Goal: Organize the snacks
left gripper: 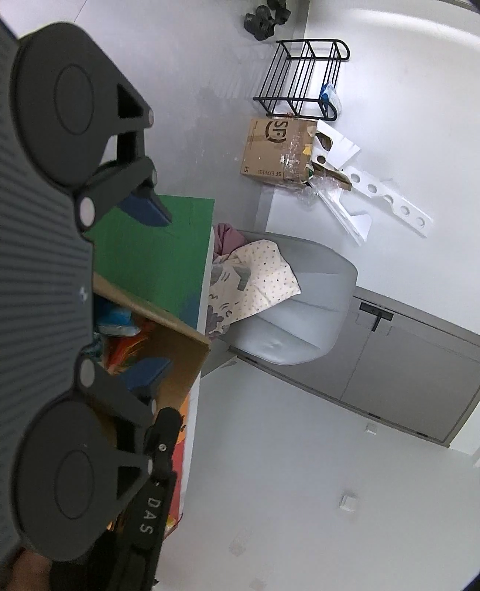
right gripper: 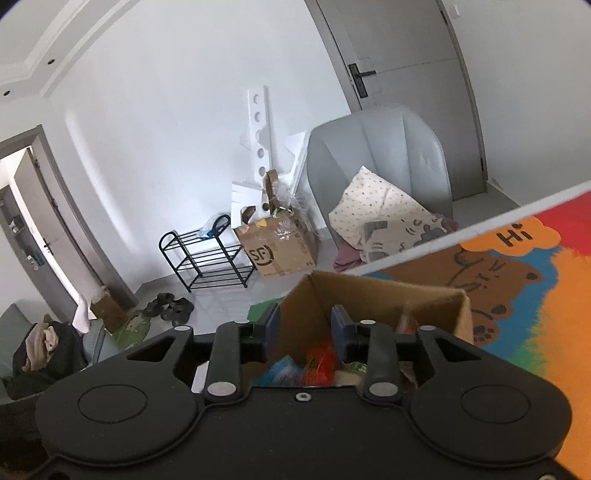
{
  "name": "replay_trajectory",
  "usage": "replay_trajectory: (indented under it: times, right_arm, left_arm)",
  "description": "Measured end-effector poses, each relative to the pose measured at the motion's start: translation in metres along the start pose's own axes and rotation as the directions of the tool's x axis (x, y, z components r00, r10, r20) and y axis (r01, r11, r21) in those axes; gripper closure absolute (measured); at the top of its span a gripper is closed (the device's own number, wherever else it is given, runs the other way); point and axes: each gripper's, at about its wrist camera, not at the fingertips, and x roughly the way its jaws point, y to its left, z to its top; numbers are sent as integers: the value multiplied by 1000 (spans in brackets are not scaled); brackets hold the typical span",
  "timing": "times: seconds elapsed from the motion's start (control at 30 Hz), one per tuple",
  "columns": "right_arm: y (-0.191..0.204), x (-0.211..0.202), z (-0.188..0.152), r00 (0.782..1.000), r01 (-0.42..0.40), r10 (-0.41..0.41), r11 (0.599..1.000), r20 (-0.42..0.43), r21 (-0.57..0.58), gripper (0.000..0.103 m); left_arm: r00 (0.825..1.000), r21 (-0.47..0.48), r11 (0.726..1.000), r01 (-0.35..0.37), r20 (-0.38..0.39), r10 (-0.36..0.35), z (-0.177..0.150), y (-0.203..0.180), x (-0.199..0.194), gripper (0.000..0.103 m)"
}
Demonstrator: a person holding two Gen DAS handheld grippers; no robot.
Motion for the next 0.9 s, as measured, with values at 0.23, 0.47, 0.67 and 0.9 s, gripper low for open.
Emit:
replay_trajectory:
  times: [0.23,0.47,0.67,0.9]
  right_arm:
    - [-13,-22,-9,999,48,-48,999,-13,17,70]
    - [-25,-50,-17,996,86,-86,996,-6,31,70]
    - [-36,-77,-27,992,124,-125,991,11,47,64]
    - [-48,-115,-39,981,181,-185,981,50,75,44]
  left_arm:
    - [1000,8,1000,9,-13,-9,-6,-10,-4,17]
    - [999,52,998,36,-15,-35,-14,-30,-16,10]
    - [999,74,996,43,-31,-41,-24,-42,-24,6]
    - [997,132,989,72,-27,-69,-34,-60,-40,0]
